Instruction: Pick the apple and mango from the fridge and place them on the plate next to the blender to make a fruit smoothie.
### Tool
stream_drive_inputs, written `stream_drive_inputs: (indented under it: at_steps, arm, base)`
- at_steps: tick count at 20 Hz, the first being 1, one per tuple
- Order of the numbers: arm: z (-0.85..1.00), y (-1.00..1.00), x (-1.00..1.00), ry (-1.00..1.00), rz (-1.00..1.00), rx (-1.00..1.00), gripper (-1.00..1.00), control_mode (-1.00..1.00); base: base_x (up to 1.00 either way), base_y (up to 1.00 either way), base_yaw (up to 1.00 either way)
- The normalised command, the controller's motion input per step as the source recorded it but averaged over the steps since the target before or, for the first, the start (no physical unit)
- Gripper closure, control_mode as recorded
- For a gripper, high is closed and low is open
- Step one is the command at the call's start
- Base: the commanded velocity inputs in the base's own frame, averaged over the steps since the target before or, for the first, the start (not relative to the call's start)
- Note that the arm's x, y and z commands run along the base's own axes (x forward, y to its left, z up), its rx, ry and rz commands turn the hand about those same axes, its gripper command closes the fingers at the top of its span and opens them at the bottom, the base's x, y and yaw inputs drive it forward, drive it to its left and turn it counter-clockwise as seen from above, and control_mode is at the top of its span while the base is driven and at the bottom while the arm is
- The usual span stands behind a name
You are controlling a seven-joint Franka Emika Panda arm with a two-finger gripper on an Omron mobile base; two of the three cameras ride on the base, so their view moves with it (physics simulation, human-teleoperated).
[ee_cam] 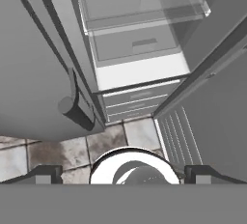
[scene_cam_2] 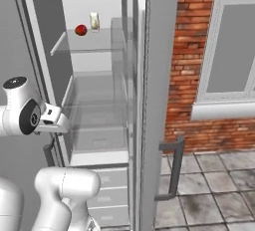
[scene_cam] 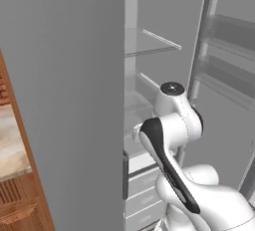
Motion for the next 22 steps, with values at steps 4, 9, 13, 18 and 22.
stream_drive_inputs:
  at_steps: [4,9,13,18,22]
  arm:
    - [0.0,0.0,0.0,0.0,0.0,0.0,-1.0,1.0]
    - [0.0,0.0,0.0,0.0,0.0,0.0,-1.0,1.0]
    - [0.0,0.0,0.0,0.0,0.0,0.0,-1.0,1.0]
    - [0.0,0.0,0.0,0.0,0.0,0.0,-1.0,1.0]
    - [0.0,0.0,0.0,0.0,0.0,0.0,-1.0,1.0]
  base:
    - [0.84,0.0,0.02]
    - [0.21,-0.29,0.07]
    - [0.04,-0.4,0.09]
    - [0.07,-0.52,0.07]
    - [-0.12,-0.49,-0.01]
